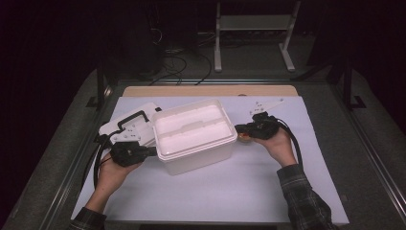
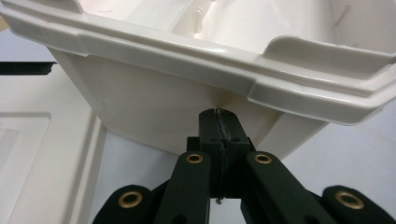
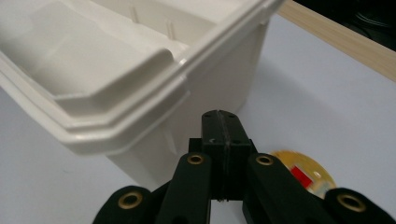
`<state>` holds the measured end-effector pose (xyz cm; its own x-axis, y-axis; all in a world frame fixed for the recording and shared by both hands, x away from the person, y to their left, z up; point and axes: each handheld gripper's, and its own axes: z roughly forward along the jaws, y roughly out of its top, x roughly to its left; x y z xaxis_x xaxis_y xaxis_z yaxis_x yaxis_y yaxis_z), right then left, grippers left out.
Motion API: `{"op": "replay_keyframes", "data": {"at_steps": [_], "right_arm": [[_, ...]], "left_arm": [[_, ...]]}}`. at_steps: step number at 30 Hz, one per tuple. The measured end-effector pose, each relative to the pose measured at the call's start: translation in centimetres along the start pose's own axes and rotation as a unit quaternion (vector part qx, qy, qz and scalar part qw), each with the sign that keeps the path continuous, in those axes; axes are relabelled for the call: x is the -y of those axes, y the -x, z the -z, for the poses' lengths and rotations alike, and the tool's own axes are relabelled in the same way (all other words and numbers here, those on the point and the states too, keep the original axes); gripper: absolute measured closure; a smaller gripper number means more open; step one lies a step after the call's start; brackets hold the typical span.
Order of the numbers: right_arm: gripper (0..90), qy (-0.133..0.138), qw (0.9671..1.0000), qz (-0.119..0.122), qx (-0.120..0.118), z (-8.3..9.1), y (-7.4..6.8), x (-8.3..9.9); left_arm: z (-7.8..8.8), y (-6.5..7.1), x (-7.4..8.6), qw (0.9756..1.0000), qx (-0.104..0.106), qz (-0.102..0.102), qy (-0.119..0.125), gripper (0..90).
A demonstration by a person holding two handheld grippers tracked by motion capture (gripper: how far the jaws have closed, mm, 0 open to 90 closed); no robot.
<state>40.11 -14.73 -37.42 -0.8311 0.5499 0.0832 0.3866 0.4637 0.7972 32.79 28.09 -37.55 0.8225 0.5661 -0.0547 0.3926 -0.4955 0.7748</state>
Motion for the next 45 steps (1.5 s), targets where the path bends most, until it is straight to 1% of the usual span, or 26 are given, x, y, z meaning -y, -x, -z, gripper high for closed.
{"op": "replay_keyframes", "data": {"at_steps": [2,3,4,7,9,10,15,19,22,24,27,28,29,30,31,34,35,37,38,39,40,41,43,44,45], "right_arm": [[89.7,0.002,1.0,0.003,-0.003,-0.2,-0.1,-0.1],[89.7,0.002,0.9999,0.005,-0.013,-0.6,-0.2,-0.1],[89.7,0.002,0.9999,0.005,-0.013,-0.6,-0.2,-0.1],[89.8,0.008,0.9996,-0.003,-0.025,-0.9,-0.2,0.1],[89.8,0.008,0.9996,-0.004,-0.028,-0.8,-0.1,0.2],[89.8,0.01,0.9994,-0.004,-0.034,-0.8,-0.1,0.3],[89.8,0.008,0.9992,-0.004,-0.038,-0.5,-0.4,0.5],[89.8,0.005,0.9992,-0.003,-0.04,-0.2,-0.7,0.7],[89.8,0.004,0.9992,0.003,-0.04,0.2,-1.1,0.9],[89.8,0.006,0.9992,0.002,-0.041,0.4,-1.6,1.1],[89.8,-0.002,0.999,0.011,-0.043,0.9,-2.5,1.3],[89.8,-0.002,0.999,0.011,-0.043,0.9,-2.5,1.3],[89.8,-0.004,0.9991,0.016,-0.04,1.0,-2.8,1.4],[89.8,-0.003,0.9989,0.017,-0.043,1.3,-3.3,1.6],[89.8,-0.003,0.9989,0.017,-0.043,1.3,-3.3,1.6],[89.9,-0.004,0.9988,0.016,-0.047,1.5,-3.7,1.8],[89.8,-0.009,0.9987,0.02,-0.047,1.8,-4.2,1.9],[89.8,-0.01,0.9986,0.022,-0.046,1.9,-4.4,2.0],[89.9,-0.008,0.9984,0.023,-0.05,2.2,-4.9,2.3],[89.9,-0.007,0.9983,0.023,-0.052,2.3,-5.0,2.4],[89.9,-0.007,0.9983,0.023,-0.052,2.3,-5.0,2.4],[89.8,-0.011,0.9981,0.026,-0.054,2.7,-5.5,2.6],[89.8,-0.013,0.9981,0.028,-0.054,2.8,-5.7,2.7],[89.9,-0.013,0.998,0.029,-0.054,3.1,-6.3,3.0],[89.9,-0.013,0.998,0.029,-0.054,3.1,-6.3,3.0]], "left_arm": [[0.0,-0.1,0.0,1.0,0.0,0.0,-0.001,89.8],[-0.1,-0.1,0.0,1.0,0.0,0.001,-0.001,89.7],[-0.1,-0.1,0.0,1.0,0.0,0.001,-0.001,89.7],[-0.1,-0.1,0.0,1.0,-0.001,0.001,-0.002,89.8],[-0.1,-0.1,0.0,1.0,0.001,0.0,-0.002,89.8],[-0.1,-0.1,0.0,1.0,0.002,-0.001,-0.002,89.8],[-0.1,-0.1,0.0,1.0,0.005,0.002,0.0,89.8],[0.0,0.0,0.0,1.0,0.009,-0.002,0.001,89.8],[0.1,-0.1,0.1,0.9999,0.011,-0.006,0.002,89.8],[0.2,0.0,0.2,0.9999,0.012,-0.009,0.002,89.9],[0.5,0.1,0.3,0.9998,0.016,-0.009,0.005,89.8],[0.5,0.1,0.3,0.9998,0.016,-0.009,0.005,89.9],[0.6,0.1,0.4,0.9998,0.017,-0.009,0.005,89.9],[0.8,0.1,0.5,0.9997,0.02,-0.009,0.007,89.9],[0.8,0.1,0.5,0.9997,0.02,-0.009,0.007,89.9],[1.0,0.4,0.5,0.9996,0.02,-0.017,0.004,89.8],[1.1,0.6,0.5,0.9996,0.019,-0.021,0.003,89.9],[1.1,0.7,0.5,0.9995,0.019,-0.023,0.001,89.9],[1.2,0.8,0.6,0.9995,0.02,-0.026,0.0,89.9],[1.2,1.0,0.6,0.9994,0.021,-0.026,0.0,89.9],[1.2,1.0,0.6,0.9994,0.021,-0.026,0.0,89.9],[1.3,1.1,0.6,0.9993,0.023,-0.028,0.0,89.9],[1.5,1.4,0.7,0.9992,0.025,-0.031,-0.002,89.9],[1.5,1.6,0.8,0.9991,0.028,-0.032,-0.002,89.9],[1.6,1.7,0.8,0.999,0.029,-0.035,-0.003,89.9]]}}
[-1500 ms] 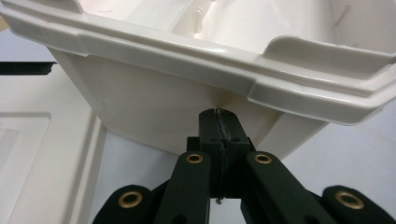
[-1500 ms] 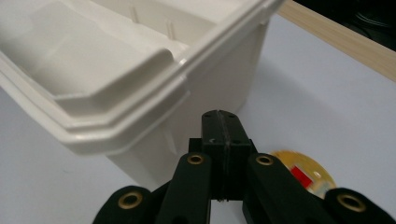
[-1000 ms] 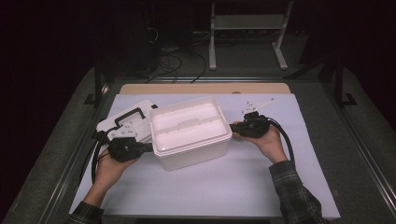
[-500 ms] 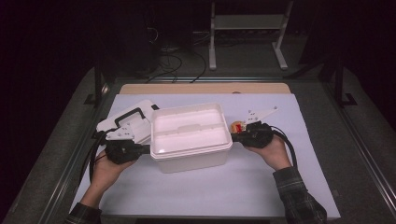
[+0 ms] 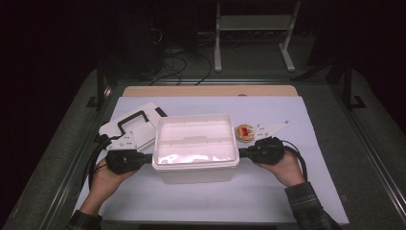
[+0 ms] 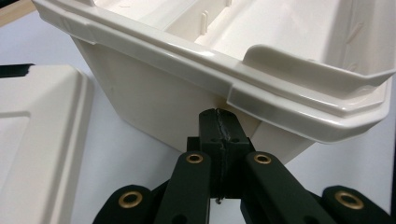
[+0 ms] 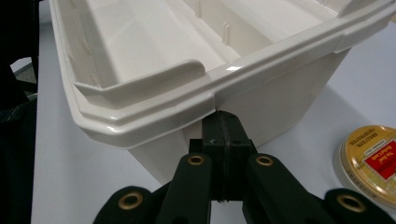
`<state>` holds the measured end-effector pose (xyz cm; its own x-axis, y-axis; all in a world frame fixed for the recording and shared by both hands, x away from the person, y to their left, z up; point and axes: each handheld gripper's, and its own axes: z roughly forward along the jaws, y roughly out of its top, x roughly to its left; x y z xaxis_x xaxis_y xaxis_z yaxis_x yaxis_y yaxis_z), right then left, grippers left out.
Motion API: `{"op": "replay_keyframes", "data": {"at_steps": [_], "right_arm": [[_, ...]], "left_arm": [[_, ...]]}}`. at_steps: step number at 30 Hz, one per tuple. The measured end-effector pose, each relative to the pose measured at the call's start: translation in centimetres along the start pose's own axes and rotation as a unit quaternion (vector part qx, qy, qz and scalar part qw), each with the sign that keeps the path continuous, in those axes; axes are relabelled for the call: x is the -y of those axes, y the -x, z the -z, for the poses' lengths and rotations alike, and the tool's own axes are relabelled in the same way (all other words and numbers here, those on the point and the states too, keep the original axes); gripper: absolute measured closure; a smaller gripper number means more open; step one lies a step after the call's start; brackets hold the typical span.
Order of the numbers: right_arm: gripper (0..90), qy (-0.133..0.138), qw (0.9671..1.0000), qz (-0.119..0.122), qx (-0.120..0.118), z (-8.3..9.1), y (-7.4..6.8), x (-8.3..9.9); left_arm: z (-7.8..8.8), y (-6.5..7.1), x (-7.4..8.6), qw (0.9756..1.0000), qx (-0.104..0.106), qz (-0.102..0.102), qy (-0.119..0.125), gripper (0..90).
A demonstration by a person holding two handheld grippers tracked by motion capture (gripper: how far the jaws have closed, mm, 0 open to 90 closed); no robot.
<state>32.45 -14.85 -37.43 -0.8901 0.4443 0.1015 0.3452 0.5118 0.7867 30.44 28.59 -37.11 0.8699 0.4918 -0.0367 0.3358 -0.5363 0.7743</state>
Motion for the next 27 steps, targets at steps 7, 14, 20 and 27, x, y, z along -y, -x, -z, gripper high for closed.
{"op": "replay_keyframes", "data": {"at_steps": [7,14,20,27], "right_arm": [[89.9,0.0,0.9999,0.006,-0.01,0.9,-1.7,0.9],[89.8,-0.003,0.9998,0.01,-0.018,1.5,-2.9,1.5],[89.8,-0.004,0.9995,0.013,-0.029,2.0,-4.0,2.0],[80.1,-0.002,0.9995,0.018,-0.026,2.2,-4.1,2.2]], "left_arm": [[0.2,0.8,0.2,1.0,0.006,-0.006,-0.002,89.9],[0.6,1.9,0.4,0.9999,0.011,-0.009,-0.004,89.9],[0.9,2.6,0.8,0.9998,0.017,-0.009,-0.004,89.9],[1.2,2.4,1.2,0.9998,0.021,-0.005,0.003,82.8]]}}
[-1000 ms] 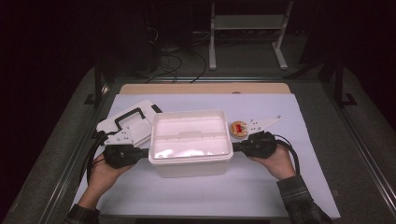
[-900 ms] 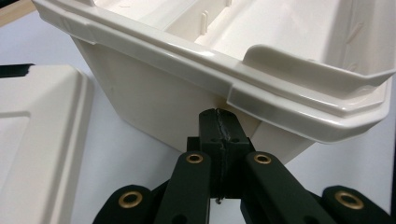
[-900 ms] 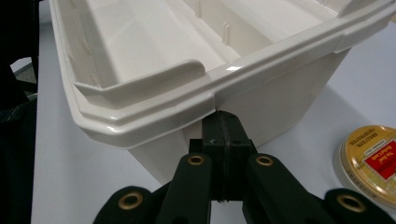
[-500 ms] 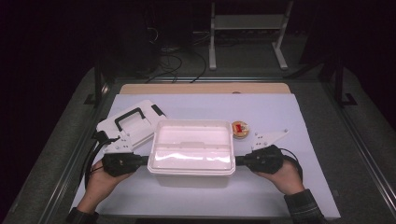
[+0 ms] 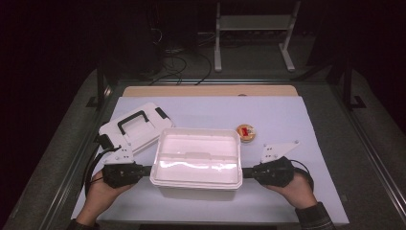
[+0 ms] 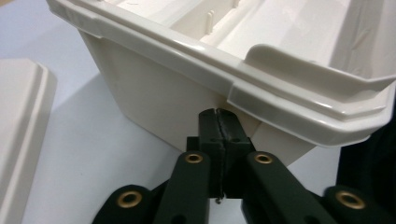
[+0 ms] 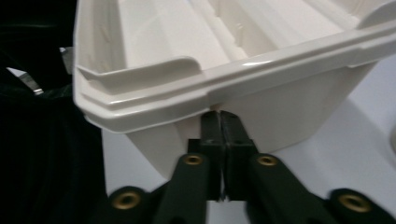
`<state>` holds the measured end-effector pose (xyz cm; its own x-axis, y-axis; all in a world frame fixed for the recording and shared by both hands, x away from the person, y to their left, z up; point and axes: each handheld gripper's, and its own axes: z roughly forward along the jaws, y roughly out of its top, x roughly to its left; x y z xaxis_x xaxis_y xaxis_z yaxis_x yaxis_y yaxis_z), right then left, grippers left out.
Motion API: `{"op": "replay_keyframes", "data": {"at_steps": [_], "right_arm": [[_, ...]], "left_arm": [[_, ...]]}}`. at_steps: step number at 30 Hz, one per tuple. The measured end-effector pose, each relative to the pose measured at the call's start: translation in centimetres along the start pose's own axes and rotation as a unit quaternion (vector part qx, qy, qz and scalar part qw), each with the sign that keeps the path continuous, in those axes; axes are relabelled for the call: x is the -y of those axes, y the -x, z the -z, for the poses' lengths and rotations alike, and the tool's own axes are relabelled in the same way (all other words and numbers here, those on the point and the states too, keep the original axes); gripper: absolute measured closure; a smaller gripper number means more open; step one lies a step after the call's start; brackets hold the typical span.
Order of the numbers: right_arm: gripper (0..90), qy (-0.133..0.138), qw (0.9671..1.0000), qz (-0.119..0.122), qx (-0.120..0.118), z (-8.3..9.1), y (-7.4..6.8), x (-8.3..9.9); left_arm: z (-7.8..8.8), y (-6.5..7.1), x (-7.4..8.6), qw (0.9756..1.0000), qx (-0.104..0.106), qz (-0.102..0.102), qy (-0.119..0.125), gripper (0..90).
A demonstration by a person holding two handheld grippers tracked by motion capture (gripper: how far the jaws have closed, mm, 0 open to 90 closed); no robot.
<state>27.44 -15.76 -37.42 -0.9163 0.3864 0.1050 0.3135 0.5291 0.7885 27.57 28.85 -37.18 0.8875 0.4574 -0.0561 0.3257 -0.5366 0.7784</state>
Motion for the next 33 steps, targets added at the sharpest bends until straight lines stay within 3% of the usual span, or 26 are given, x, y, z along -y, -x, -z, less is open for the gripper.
{"op": "replay_keyframes", "data": {"at_steps": [4,7,11,16,22,26,27,31,33], "right_arm": [[72.4,0.002,0.9999,-0.009,0.008,0.3,0.5,0.1],[65.3,-0.003,0.9995,-0.016,0.026,0.5,1.1,0.2],[59.1,-0.011,0.9988,-0.019,0.044,0.7,1.8,0.3],[52.7,-0.021,0.9979,-0.02,0.058,1.3,2.6,-0.3],[43.7,-0.025,0.9968,-0.02,0.074,2.3,3.4,-1.4],[39.9,-0.02,0.9972,-0.011,0.071,3.1,3.5,-2.6],[39.7,-0.018,0.9974,-0.008,0.07,3.2,3.5,-2.9],[39.1,-0.005,0.9984,-0.002,0.055,3.5,3.7,-4.1],[37.5,-0.016,0.9989,0.004,0.044,3.0,3.6,-5.1]], "left_arm": [[0.3,-0.5,0.4,0.9997,-0.02,0.008,-0.013,71.2],[0.4,-1.2,1.0,0.9989,-0.034,0.018,-0.026,63.8],[0.1,-1.8,2.2,0.9968,-0.05,0.033,-0.054,49.3],[-0.7,-2.1,3.9,0.9933,-0.062,0.046,-0.085,38.4],[-1.1,-2.2,6.0,0.9908,-0.079,0.063,-0.09,22.0],[-1.5,-1.9,7.3,0.9904,-0.074,0.075,-0.09,18.0],[-1.5,-1.6,7.5,0.9913,-0.075,0.07,-0.082,16.3],[-1.5,-1.3,8.0,0.9908,-0.085,0.063,-0.084,8.4],[-1.7,-1.1,8.2,0.991,-0.092,0.048,-0.084,3.5]]}}
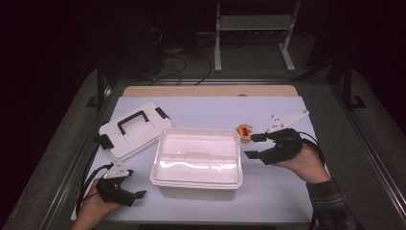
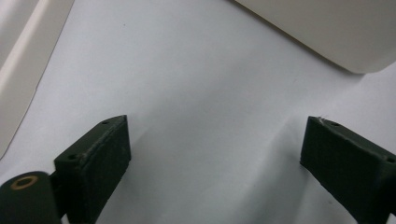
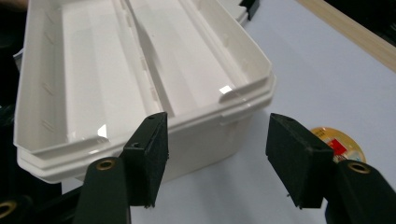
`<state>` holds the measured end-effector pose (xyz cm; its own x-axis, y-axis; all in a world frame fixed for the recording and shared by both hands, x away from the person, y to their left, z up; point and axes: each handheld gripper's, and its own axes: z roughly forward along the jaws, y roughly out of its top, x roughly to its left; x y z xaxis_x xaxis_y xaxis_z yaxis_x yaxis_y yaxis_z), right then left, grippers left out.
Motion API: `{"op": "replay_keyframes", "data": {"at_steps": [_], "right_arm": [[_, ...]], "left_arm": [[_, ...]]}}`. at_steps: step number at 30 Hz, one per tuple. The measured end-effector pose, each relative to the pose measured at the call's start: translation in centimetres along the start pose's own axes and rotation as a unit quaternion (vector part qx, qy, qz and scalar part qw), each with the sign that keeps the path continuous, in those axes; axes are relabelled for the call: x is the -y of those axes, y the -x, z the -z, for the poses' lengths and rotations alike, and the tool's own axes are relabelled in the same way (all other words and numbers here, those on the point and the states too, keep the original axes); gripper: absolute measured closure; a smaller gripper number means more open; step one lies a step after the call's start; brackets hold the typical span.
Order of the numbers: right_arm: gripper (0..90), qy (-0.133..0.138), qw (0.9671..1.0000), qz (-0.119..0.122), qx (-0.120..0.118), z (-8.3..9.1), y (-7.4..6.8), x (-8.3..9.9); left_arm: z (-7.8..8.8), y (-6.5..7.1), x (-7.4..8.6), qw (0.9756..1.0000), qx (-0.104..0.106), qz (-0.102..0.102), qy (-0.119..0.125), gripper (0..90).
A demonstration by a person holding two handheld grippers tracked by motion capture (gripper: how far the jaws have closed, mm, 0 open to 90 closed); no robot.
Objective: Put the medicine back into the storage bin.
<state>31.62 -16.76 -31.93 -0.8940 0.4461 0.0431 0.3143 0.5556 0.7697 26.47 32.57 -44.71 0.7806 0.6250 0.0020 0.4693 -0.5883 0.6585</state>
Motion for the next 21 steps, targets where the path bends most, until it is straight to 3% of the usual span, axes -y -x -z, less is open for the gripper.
{"op": "replay_keyframes", "data": {"at_steps": [9,14,21], "right_arm": [[35.1,-0.037,0.9989,0.024,-0.017,-1.4,-0.5,-3.0],[40.1,-0.067,0.9964,0.045,-0.027,-2.8,-1.1,-5.1],[42.7,-0.09,0.9933,0.065,-0.031,-4.5,-1.5,-6.6]], "left_arm": [[-0.1,-0.3,0.5,0.9999,0.002,0.0,0.017,0.0],[-0.1,-0.3,0.5,0.9999,0.002,0.0,0.017,0.0],[-0.1,-0.3,0.5,0.9998,0.002,0.0,0.018,0.0]]}}
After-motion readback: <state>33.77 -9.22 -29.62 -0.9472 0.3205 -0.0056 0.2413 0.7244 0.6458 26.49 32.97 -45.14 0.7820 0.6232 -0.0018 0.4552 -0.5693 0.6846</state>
